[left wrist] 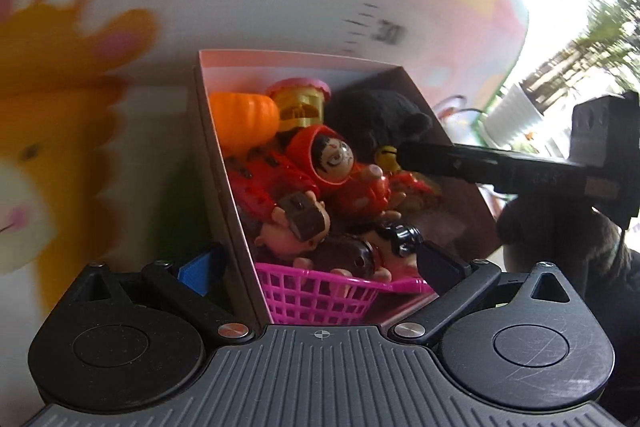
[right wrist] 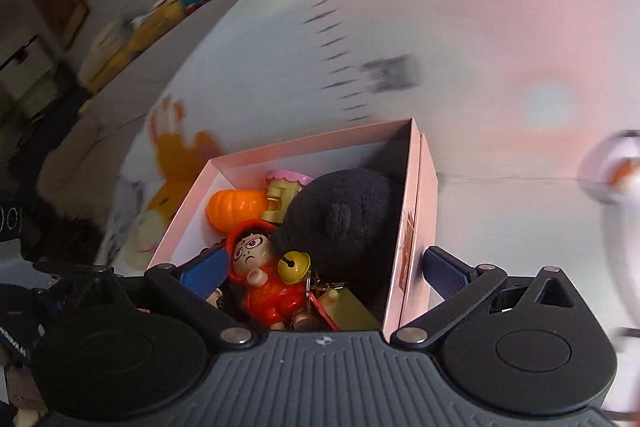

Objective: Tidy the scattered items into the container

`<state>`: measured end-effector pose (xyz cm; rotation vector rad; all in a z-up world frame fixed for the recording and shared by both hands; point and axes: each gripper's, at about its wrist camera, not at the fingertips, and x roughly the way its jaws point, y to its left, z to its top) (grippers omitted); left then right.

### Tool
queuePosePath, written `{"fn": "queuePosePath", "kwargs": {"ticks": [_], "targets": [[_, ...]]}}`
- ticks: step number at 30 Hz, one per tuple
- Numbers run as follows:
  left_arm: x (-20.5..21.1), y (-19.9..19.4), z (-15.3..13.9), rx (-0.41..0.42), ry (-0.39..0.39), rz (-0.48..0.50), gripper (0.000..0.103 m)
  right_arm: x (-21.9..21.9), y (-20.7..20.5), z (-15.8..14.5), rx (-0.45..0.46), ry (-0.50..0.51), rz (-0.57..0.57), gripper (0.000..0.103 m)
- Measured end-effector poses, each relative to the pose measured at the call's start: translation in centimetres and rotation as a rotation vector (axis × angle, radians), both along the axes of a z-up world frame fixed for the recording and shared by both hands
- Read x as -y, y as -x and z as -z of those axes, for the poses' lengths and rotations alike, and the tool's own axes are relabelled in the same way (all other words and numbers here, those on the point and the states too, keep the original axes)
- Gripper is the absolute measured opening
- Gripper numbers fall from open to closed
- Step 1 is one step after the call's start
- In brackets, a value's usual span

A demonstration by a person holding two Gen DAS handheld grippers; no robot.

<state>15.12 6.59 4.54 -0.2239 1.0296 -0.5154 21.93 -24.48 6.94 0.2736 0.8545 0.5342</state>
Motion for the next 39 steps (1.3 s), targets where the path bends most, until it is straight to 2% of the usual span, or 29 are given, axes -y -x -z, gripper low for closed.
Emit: {"fn": "queuePosePath", "kwargs": {"ticks": [5, 9, 12, 14, 17, 20, 23, 26, 29, 33, 39], "targets": [[-7.0, 1.4, -0.1, 0.001, 0.007, -0.173, 0.103, -7.5, -1.3, 0.2, 0.005, -0.028, -0.116, 0.103], [-10.6, 2.1, 0.0, 0.034, 0.051, -0.274, 0.103, -10.9, -2.4, 0.3, -0.004, -0.030, -0.130, 0.103], [-11.6, 3.8, 0.1, 0.052, 0.116, -0.305, 0.103, -10.5, -0.8, -0.7, 0.039, -0.022, -0.137, 0.103], [-11.6, 5.5, 0.2, 0.069, 0.150, -0.311, 0.103, -9.3, 1.4, -1.7, 0.095, -0.004, -0.145, 0.103], [-11.5, 9.2, 0.6, 0.113, 0.185, -0.336, 0.103, -6.4, 5.3, -3.3, 0.152, -0.031, -0.165, 0.103], [-10.7, 12.6, 2.2, 0.137, 0.247, -0.375, 0.103, -4.2, 9.0, -3.8, 0.149, -0.098, -0.232, 0.103], [-9.2, 14.3, 3.5, 0.113, 0.271, -0.371, 0.103, -3.8, 12.1, -3.0, 0.137, -0.072, -0.284, 0.103], [-8.1, 15.5, 3.8, 0.123, 0.247, -0.349, 0.103, -5.1, 14.6, -1.3, 0.123, -0.006, -0.356, 0.103], [-7.4, 15.9, 3.4, 0.149, 0.215, -0.349, 0.102, -7.4, 16.0, 0.4, 0.146, 0.071, -0.389, 0.103], [-7.3, 16.8, 3.0, 0.156, 0.240, -0.324, 0.102, -10.4, 17.2, 1.6, 0.225, 0.174, -0.445, 0.103], [-7.2, 20.5, 1.7, 0.203, 0.151, -0.333, 0.102, -14.4, 20.2, 2.4, 0.334, 0.253, -0.651, 0.097]]}}
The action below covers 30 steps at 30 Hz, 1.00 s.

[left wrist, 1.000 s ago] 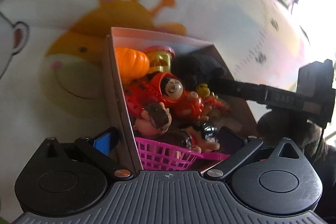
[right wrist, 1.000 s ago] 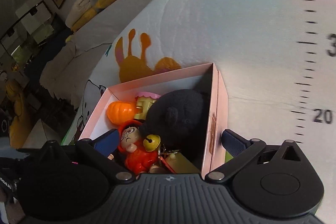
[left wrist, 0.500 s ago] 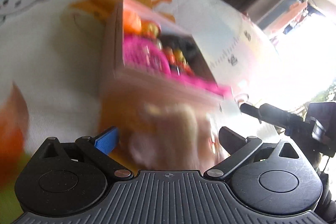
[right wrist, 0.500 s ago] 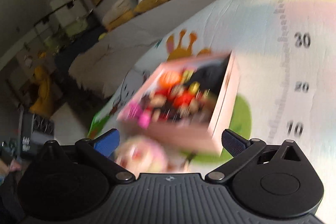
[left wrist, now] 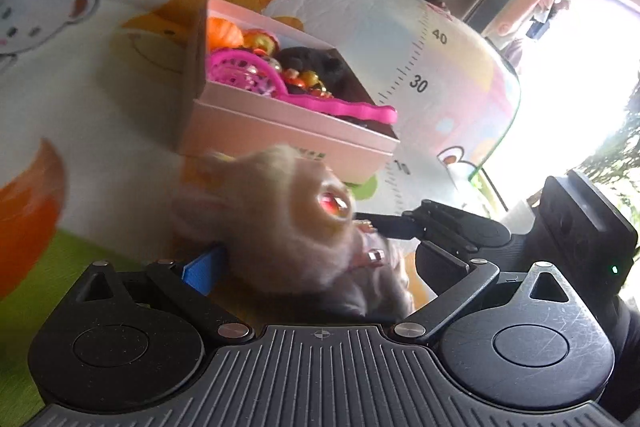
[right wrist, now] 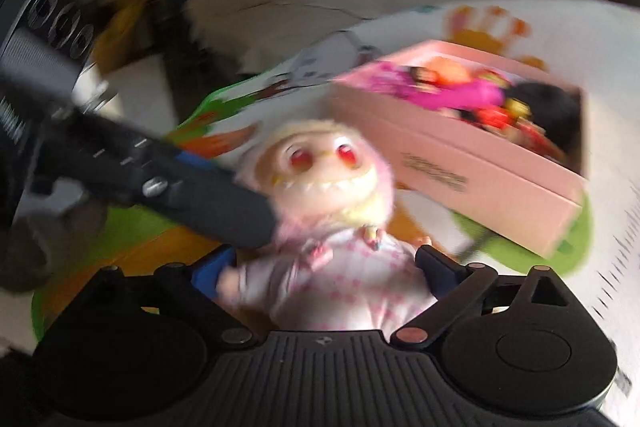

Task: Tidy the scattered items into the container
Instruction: 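Grasp the doll's body with the right tool while the left tool holds its head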

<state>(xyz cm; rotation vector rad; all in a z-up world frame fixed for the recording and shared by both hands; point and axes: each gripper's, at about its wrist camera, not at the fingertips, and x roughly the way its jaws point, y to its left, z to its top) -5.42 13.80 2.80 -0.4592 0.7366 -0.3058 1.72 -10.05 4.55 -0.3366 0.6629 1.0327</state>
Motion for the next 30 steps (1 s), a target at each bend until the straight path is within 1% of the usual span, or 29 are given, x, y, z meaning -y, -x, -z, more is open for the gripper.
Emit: {"fn": "queuePosePath", "kwargs": {"ticks": [2, 5, 6, 7, 9, 11, 13, 15, 16, 17, 20, 22, 23, 25, 28, 30], "targets": [[-0.2, 1.2, -0.4, 0.026, -0.085, -0.041, 0.102, -0.6, 1.0, 0.3, 0.026, 0.014, -0.038, 0.097], [-0.3, 2.5, -0.7, 0.056, -0.229, -0.103, 0.102, -0.7, 1.6, 0.4, 0.022, 0.017, -0.067, 0.097], [-0.4, 2.7, -0.7, 0.059, -0.265, -0.119, 0.102, -0.7, 1.8, 0.4, 0.022, 0.018, -0.070, 0.097], [-0.7, 2.9, -0.6, 0.056, -0.284, -0.128, 0.102, -0.7, 1.8, 0.5, 0.025, 0.024, -0.067, 0.097], [-1.2, 2.8, -0.3, 0.040, -0.293, -0.142, 0.102, -0.4, 1.8, 0.6, 0.046, 0.055, -0.039, 0.097], [-1.7, 2.5, 0.2, 0.019, -0.285, -0.159, 0.102, 0.0, 1.8, 0.7, 0.098, 0.094, -0.006, 0.098], [-1.8, 2.2, 0.4, 0.003, -0.281, -0.164, 0.102, 1.0, 1.7, 0.6, 0.167, 0.122, 0.055, 0.099], [-1.4, 2.1, 0.5, -0.004, -0.313, -0.168, 0.102, 1.9, 1.3, 0.4, 0.216, 0.139, 0.125, 0.099], [-1.2, 2.0, 0.5, -0.006, -0.325, -0.168, 0.102, 2.3, 1.0, 0.3, 0.211, 0.132, 0.150, 0.099], [-1.1, 2.0, 0.5, -0.010, -0.333, -0.167, 0.102, 2.8, 0.7, 0.0, 0.177, 0.107, 0.160, 0.099], [-0.8, 1.7, 0.4, -0.014, -0.344, -0.160, 0.102, 4.5, 0.3, -1.0, 0.035, -0.004, 0.150, 0.101], [-0.5, 1.6, 0.2, -0.011, -0.359, -0.154, 0.102, 5.2, 0.3, -1.6, -0.018, -0.076, 0.151, 0.103], [-0.3, 1.5, 0.1, -0.010, -0.366, -0.152, 0.102, 5.4, 0.3, -1.8, -0.029, -0.102, 0.156, 0.103], [0.0, 1.3, 0.0, -0.010, -0.380, -0.150, 0.102, 5.1, 0.1, -2.0, -0.016, -0.127, 0.179, 0.103], [0.3, 1.1, -0.2, -0.013, -0.397, -0.147, 0.102, 4.1, -0.6, -1.2, 0.027, -0.078, 0.220, 0.103], [0.4, 1.1, -0.4, -0.009, -0.394, -0.145, 0.102, 3.7, -0.7, -0.3, 0.023, -0.046, 0.207, 0.103]]}}
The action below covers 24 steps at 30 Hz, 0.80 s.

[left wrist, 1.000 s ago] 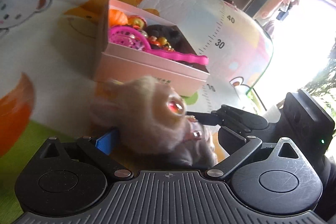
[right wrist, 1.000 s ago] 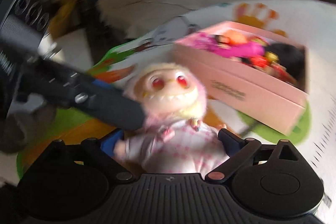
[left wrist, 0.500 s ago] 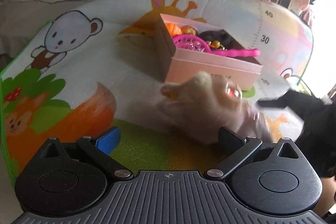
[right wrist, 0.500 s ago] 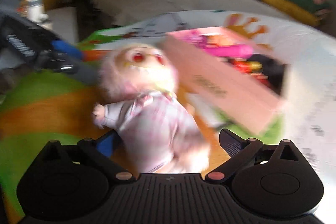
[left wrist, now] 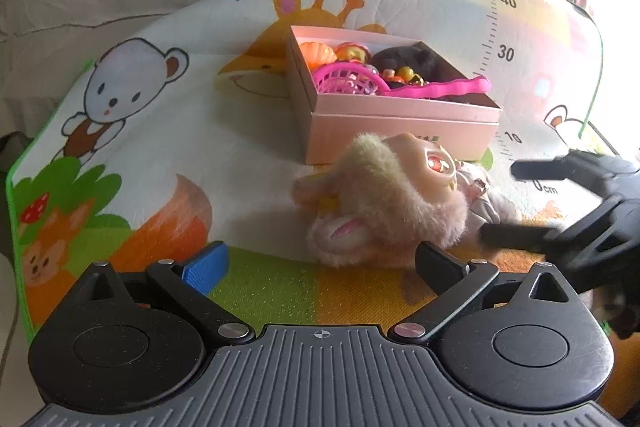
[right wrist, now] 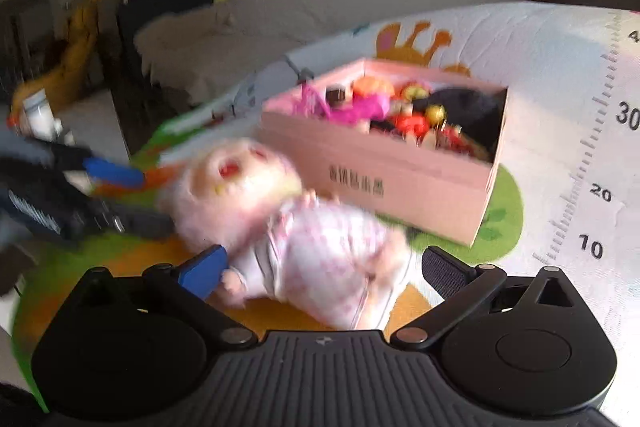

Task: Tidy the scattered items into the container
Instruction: 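Grasp the doll's body with the right tool while the left tool holds its head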

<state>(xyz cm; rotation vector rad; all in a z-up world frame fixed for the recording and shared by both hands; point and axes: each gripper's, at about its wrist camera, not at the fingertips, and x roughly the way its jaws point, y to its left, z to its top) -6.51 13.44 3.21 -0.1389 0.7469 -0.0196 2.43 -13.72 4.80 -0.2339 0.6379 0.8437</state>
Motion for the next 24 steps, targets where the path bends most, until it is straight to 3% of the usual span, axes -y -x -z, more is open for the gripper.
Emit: {"fn": "queuePosePath", "kwargs": {"ticks": [6, 11, 19, 24], "targets": [[-0.5, -1.0, -0.7, 0.024, 0.134, 0.039, 0.102, 0.1, 0.7, 0.7, 0.006, 0.032, -0.017, 0.103], [0.6, -3.2, -0.1, 0.002, 0.151, 0.083, 0.102, 0.7, 0.2, 0.0, 0.009, 0.020, -0.008, 0.103], [0.7, -4.9, 0.9, -0.030, 0.146, 0.087, 0.102, 0.3, -3.2, 0.9, -0.182, -0.052, 0.030, 0.103], [0.4, -4.9, 1.0, -0.027, 0.149, 0.090, 0.101, -1.2, -3.0, 1.2, -0.145, 0.000, 0.053, 0.103]]}}
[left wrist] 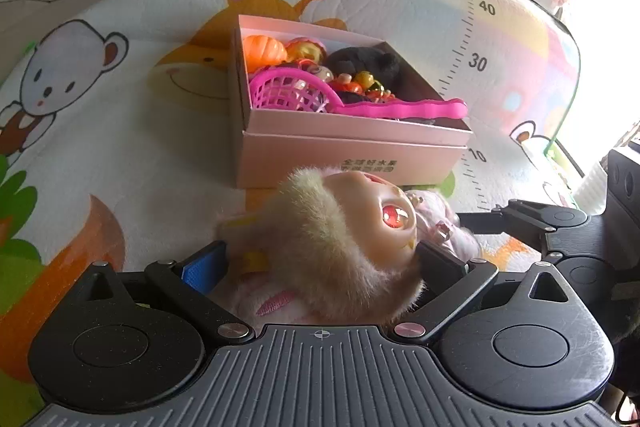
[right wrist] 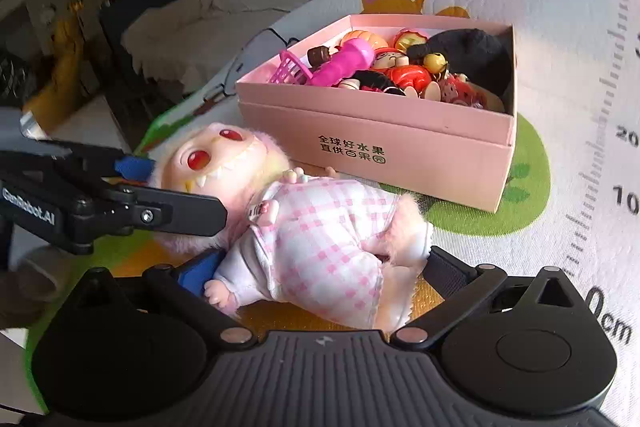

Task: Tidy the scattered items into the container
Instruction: 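Grasp the doll's body with the right tool while the left tool holds its head, then carry the pink plush doll into the pink box with both tools and open them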

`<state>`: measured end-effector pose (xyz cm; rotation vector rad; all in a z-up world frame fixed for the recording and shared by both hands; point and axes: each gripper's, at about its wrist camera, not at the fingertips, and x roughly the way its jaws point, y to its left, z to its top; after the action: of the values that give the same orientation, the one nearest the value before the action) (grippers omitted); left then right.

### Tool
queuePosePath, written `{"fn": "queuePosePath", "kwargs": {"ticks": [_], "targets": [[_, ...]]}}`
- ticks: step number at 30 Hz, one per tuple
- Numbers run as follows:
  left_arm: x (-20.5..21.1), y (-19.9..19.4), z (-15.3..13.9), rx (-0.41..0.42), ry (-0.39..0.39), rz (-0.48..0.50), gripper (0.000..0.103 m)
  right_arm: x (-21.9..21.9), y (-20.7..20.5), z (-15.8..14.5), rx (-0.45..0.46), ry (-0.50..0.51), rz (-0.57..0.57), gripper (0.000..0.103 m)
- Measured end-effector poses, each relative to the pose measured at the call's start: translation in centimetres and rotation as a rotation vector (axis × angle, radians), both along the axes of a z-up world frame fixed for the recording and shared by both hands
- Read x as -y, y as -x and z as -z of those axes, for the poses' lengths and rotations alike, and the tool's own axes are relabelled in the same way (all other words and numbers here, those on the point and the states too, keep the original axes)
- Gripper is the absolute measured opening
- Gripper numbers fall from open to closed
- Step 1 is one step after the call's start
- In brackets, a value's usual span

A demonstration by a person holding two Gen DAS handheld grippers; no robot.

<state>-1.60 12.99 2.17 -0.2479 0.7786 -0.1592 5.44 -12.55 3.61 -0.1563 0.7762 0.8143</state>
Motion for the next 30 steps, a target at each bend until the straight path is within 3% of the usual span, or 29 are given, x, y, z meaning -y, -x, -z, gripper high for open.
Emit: {"fn": "queuePosePath", "kwargs": {"ticks": [4, 12, 15, 23, 30], "targets": [[-0.30, -0.23, 0.12, -0.004, 0.020, -0.003, 0.101, -0.55, 0.73, 0.21, 0.051, 0.043, 0.004, 0.101], [0.03, -0.21, 0.30, -0.008, 0.016, 0.007, 0.100, -0.44, 0.94, 0.12, 0.067, 0.047, 0.011, 0.100], [0.11, 0.01, 0.26, -0.006, 0.023, 0.028, 0.088, -0.25, 1.09, 0.04, 0.066, 0.044, 0.010, 0.100], [0.07, -0.38, 0.69, -0.009, 0.017, 0.036, 0.094, 0.06, 0.68, 0.32, 0.041, 0.005, 0.026, 0.101], [0.64, -0.18, 0.28, -0.004, 0.010, 0.053, 0.087, 0.28, 1.08, 0.12, 0.055, 0.013, 0.023, 0.099]]}}
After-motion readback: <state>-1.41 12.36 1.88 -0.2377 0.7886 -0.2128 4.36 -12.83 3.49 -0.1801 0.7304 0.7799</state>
